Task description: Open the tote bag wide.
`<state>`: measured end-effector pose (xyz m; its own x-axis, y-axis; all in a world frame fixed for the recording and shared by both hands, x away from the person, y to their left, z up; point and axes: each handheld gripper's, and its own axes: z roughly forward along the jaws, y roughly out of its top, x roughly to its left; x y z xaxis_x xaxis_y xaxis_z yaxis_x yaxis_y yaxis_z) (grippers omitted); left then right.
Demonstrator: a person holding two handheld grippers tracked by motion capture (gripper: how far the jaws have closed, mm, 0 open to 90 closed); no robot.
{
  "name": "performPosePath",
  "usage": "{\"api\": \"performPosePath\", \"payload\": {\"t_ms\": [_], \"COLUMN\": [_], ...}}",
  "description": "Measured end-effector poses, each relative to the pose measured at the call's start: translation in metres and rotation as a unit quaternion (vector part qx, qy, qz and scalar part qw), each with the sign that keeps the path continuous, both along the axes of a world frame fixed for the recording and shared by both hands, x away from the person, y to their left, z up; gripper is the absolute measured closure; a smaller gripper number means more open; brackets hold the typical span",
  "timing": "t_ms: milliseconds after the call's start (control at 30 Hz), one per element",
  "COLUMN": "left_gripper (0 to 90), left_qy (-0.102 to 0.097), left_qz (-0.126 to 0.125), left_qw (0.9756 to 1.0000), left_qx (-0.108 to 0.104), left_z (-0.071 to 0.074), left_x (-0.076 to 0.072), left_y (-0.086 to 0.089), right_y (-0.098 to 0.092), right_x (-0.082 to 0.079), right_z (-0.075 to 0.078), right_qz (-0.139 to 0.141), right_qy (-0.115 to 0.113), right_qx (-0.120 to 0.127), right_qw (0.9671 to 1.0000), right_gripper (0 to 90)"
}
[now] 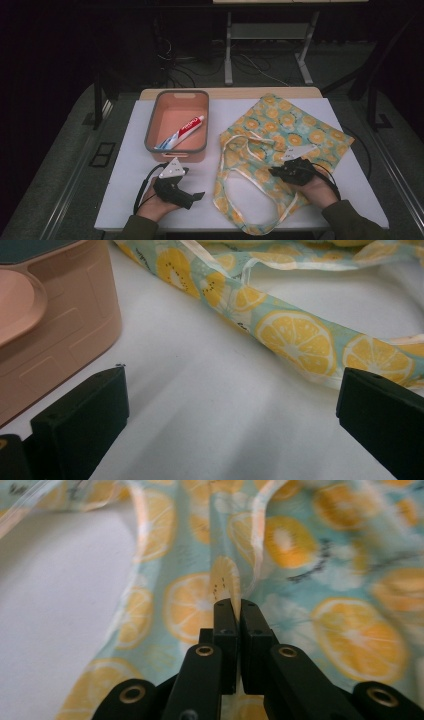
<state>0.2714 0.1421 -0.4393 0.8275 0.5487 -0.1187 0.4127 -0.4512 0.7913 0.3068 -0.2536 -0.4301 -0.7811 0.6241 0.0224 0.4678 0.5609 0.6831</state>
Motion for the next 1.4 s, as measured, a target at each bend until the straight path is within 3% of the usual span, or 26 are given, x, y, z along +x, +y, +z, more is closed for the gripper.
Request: {"api": "performPosePath", "payload": {"t_ms": [200, 367, 433, 500, 567, 700, 867, 1033, 1100, 1233, 1400], "left_gripper": [0.0, 0.0, 0.0, 0.0, 0.0, 0.0, 0.0, 0.0, 0.0, 0.0, 0.0], "left_qy": [0.0, -0.001, 0.0, 0.0, 0.001, 0.0, 0.001, 0.0, 0.0, 0.001, 0.001], "left_qz": [0.001, 0.001, 0.001, 0.001, 0.0, -0.001, -0.001, -0.001, -0.001, -0.002, 0.0], "left_qw": [1.0, 1.0, 1.0, 1.0, 1.0, 1.0, 1.0, 1.0, 1.0, 1.0, 1.0], "left_qx": [0.001, 0.001, 0.0, 0.0, 0.002, 0.002, 0.0, -0.001, -0.001, 0.002, 0.0], "left_z": [0.0, 0.0, 0.0, 0.0, 0.0, 0.0, 0.0, 0.0, 0.0, 0.0, 0.0], "left_x": [0.0, 0.0, 0.0, 0.0, 0.0, 0.0, 0.0, 0.0, 0.0, 0.0, 0.0], "left_y": [0.0, 0.0, 0.0, 0.0, 0.0, -0.001, 0.0, 0.0, 0.0, 0.0, 0.0], "right_y": [-0.018, -0.022, -0.022, -0.022, -0.02, -0.007, 0.013, 0.028, 0.028, 0.019, 0.007], "right_x": [0.011, 0.02, 0.02, 0.02, 0.022, 0.027, 0.036, 0.042, 0.042, 0.047, 0.055], "right_z": [-0.002, -0.012, -0.011, -0.009, -0.007, -0.002, -0.003, -0.02, -0.021, -0.021, -0.02], "right_qz": [-0.045, -0.061, -0.06, -0.056, -0.049, -0.033, -0.003, 0.019, 0.014, -0.017, -0.059], "right_qy": [-0.012, 0.009, 0.01, 0.019, 0.029, 0.016, 0.018, 0.027, 0.023, 0.021, 0.017], "right_qx": [-0.014, -0.029, -0.021, 0.004, 0.026, 0.02, 0.005, -0.03, -0.034, -0.031, -0.016], "right_qw": [0.9988, 0.9977, 0.9979, 0.9983, 0.998, 0.9991, 0.9998, 0.999, 0.9991, 0.9992, 0.998], "right_gripper": [87.0, 82.2, 70.7, 59.0, 41.0, 23.1, 13.5, 10.4, 10.2, 14.8, 32.4]}}
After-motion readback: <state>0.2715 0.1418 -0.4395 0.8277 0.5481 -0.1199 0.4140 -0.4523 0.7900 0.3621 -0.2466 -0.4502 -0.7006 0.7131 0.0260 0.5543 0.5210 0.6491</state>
